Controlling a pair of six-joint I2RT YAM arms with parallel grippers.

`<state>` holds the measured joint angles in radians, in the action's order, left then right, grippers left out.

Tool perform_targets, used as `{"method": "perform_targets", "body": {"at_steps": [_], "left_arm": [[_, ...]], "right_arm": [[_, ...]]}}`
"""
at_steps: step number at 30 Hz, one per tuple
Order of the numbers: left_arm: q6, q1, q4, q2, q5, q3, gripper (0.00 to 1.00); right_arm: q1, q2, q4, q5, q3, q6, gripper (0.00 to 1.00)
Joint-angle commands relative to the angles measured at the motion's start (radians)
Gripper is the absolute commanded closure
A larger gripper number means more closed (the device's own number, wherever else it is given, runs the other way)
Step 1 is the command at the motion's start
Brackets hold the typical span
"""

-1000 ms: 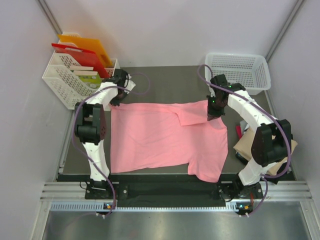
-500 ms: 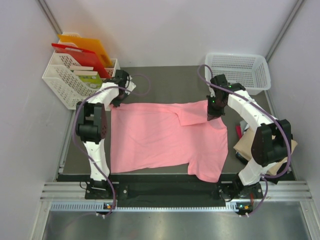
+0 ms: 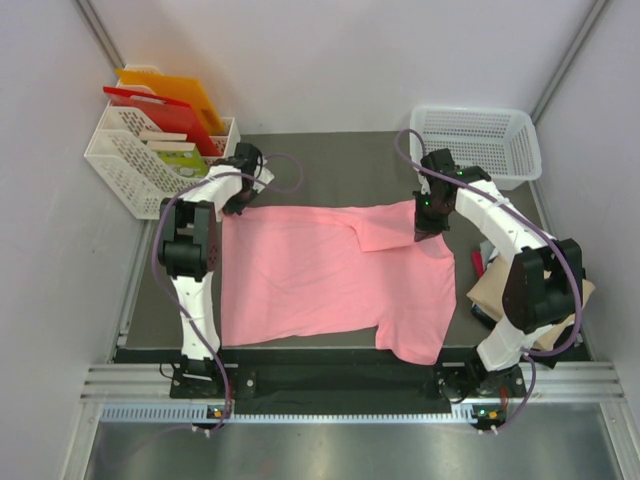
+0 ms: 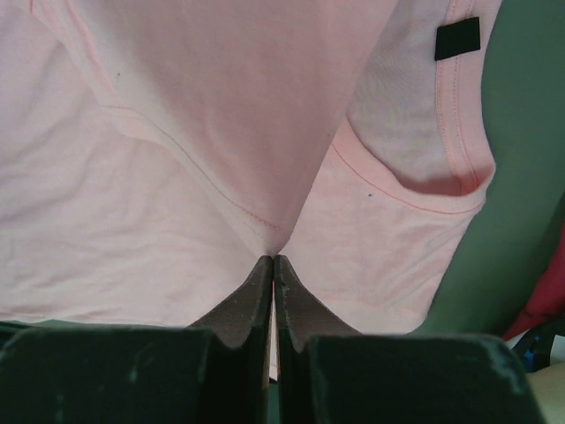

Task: Fold and stack the t-shirts
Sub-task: Grap the side of the flattened tshirt furthest away from the robot with both arms

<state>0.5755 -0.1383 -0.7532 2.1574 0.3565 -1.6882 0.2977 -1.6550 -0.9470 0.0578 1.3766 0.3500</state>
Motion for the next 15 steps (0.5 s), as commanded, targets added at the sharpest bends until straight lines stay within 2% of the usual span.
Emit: {"method": "perform_targets", "body": {"at_steps": [1,15], "left_arm": [[0.001,-0.001,0.014,-0.066,-0.004,-0.033,1.0],[0.012,-0.014,-0.024,-0.202,-0.04,-0.045,1.0]], "right_arm": [[-0.008,0.055,-0.003,-0.006,0.045,-0.006,1.0],[-0.009,0.077,-0.022,-0.01,0.073,-0.009,1.0]]}}
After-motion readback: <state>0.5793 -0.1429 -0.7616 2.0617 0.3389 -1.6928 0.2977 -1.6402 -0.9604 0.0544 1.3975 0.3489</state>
